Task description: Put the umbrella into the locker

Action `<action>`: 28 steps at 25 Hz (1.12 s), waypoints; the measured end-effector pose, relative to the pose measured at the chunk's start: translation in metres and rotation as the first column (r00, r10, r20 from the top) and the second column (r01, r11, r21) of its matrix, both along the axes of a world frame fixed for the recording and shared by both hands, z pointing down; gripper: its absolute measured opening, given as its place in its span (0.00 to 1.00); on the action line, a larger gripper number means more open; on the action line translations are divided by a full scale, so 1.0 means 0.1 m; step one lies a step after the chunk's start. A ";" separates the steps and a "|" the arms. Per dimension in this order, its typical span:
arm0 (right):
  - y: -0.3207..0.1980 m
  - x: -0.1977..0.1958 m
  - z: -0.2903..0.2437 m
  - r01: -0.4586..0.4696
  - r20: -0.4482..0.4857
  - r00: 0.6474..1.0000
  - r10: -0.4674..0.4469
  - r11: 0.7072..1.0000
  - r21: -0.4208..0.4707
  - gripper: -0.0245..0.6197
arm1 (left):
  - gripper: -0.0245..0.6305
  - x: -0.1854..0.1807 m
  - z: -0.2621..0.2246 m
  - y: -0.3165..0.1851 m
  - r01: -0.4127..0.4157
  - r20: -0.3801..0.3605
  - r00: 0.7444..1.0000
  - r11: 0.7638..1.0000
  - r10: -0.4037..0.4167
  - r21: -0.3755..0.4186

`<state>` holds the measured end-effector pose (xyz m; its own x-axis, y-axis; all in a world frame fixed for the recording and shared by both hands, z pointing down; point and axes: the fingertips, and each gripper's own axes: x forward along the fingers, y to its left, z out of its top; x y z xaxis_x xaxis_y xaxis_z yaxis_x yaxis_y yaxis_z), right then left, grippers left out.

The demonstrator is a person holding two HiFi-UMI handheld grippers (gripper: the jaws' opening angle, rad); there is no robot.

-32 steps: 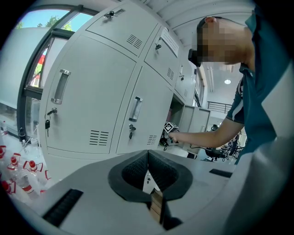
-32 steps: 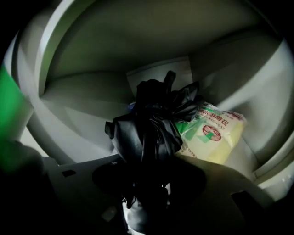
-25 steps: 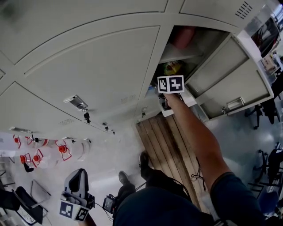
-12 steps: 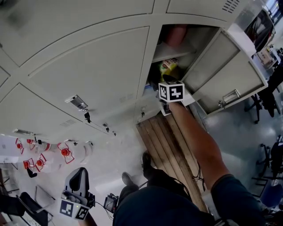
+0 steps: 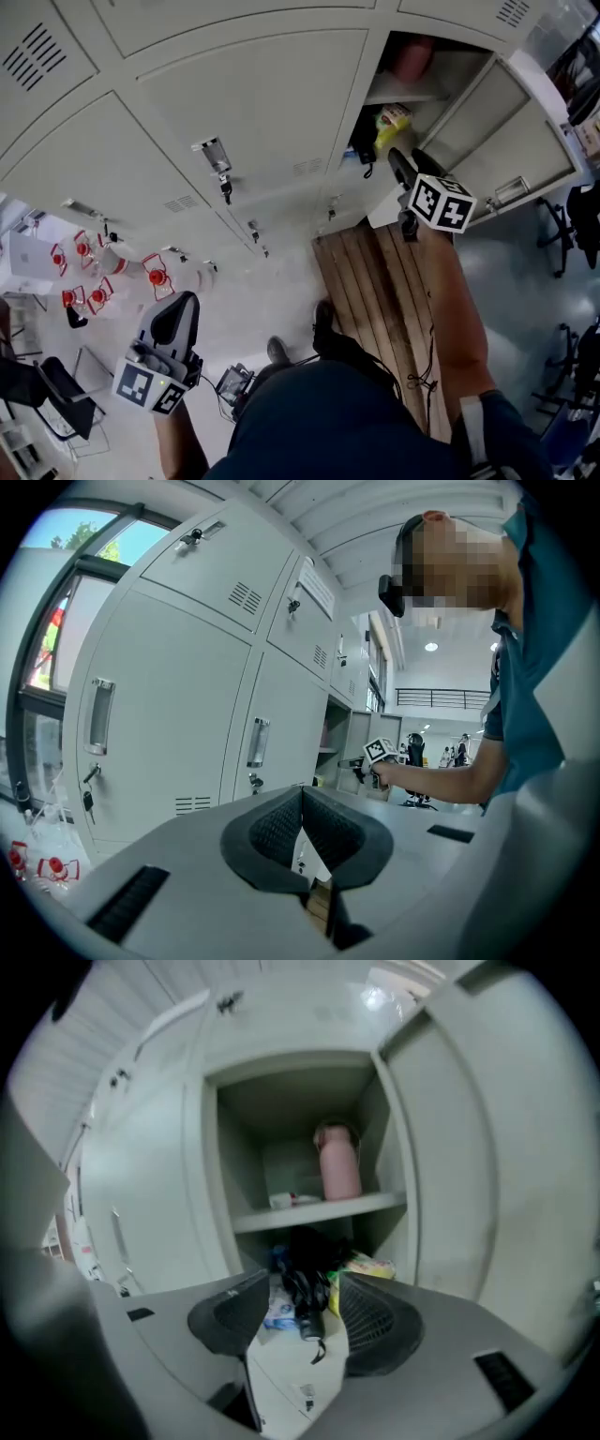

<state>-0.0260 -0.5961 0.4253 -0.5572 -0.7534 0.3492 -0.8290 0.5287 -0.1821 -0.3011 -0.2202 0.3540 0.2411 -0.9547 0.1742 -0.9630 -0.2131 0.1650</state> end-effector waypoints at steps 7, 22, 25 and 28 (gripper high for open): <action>1.16 -0.05 -1.03 0.109 0.095 0.987 -0.126 0.980 0.166 0.21 | 0.07 -0.18 -0.29 0.24 -0.016 0.050 0.999 0.996 0.011 0.090; 3.47 -0.60 -1.77 0.396 0.030 0.909 -0.416 0.882 0.255 0.10 | 0.07 -0.55 -0.59 1.17 0.018 0.061 0.998 0.978 -0.031 0.206; 3.62 -0.59 -1.76 0.396 0.042 0.909 -0.415 0.888 0.233 0.10 | 0.07 -0.57 -0.61 1.27 0.014 0.055 0.998 0.977 -0.027 0.214; 3.70 -0.54 -1.78 0.378 0.043 0.916 -0.398 0.896 0.231 0.10 | 0.07 -0.57 -0.62 1.34 0.006 0.050 0.999 0.975 -0.018 0.220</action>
